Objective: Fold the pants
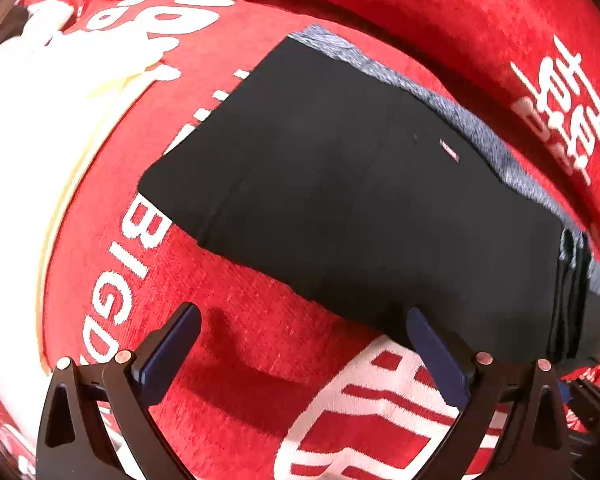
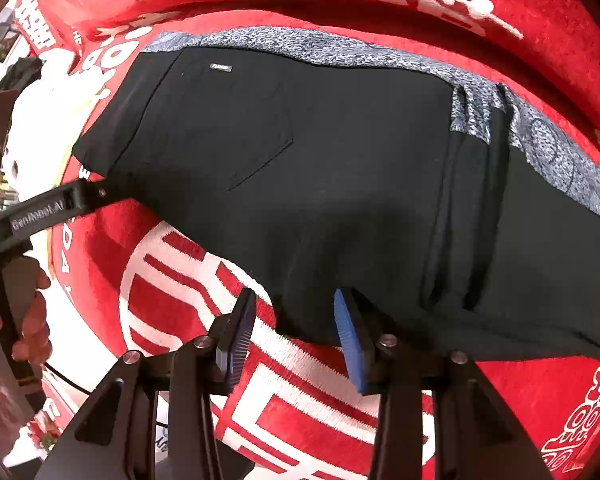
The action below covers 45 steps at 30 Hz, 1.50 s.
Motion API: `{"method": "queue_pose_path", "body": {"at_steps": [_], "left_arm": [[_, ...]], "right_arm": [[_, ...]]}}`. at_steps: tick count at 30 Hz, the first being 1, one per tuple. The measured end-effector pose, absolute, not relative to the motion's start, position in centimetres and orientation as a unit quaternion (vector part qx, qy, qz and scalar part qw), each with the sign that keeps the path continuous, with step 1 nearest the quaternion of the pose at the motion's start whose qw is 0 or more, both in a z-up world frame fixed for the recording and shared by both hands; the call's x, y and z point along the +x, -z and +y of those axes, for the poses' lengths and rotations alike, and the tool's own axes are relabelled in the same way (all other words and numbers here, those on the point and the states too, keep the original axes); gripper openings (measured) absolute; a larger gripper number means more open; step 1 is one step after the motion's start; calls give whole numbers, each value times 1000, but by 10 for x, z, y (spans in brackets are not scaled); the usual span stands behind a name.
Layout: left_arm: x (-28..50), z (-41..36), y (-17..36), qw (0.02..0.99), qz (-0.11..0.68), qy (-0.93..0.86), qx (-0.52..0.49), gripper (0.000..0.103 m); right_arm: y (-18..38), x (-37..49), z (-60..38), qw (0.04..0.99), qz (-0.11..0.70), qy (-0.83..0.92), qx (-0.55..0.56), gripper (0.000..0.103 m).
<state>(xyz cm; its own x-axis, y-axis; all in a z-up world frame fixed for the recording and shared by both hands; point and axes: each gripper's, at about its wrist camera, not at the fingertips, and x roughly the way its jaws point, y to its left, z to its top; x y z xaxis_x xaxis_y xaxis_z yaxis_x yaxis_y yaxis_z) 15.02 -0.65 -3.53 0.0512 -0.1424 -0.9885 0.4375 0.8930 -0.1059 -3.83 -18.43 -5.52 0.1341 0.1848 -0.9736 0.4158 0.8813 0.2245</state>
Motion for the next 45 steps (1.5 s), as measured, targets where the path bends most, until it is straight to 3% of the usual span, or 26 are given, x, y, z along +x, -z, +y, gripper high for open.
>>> {"method": "queue_pose_path", "body": {"at_steps": [11,17,27,30,35,36,37,38,39,40,44,45], "left_arm": [[179,30,38,714,663,223,34,103],[206,52,43,705,653,257,-97,103],[208,67,44,683,622,311,-223,103],[204,45,35,697,603,328,-206,103],[214,43,58,691,636,284,-194,101],[214,42,55,696,635,278,-189,93],[214,39,52,705,637,265,-162,74],[214,36,52,714,639,253,-131,62],[214,34,50,726,640,237,-90,42],[213,32,49,730,638,235,-69,39],[189,4,26,778,569,259,72,36],[177,-7,20,791,540,264,117,36]], "right_arm": [[60,-33,-186,714,656,78,231,44],[62,-33,-185,714,657,76,229,44],[63,-30,-183,717,656,75,225,45],[63,-30,-183,717,655,75,224,45],[62,-29,-184,717,655,75,226,45],[60,-29,-185,716,656,72,228,45],[57,-28,-186,715,656,70,230,45],[53,-27,-189,715,655,67,234,45],[48,-26,-192,716,652,66,239,45],[42,-25,-196,719,646,64,247,46],[3,-3,-219,741,612,60,272,78],[-6,9,-227,743,606,54,280,80]]}}
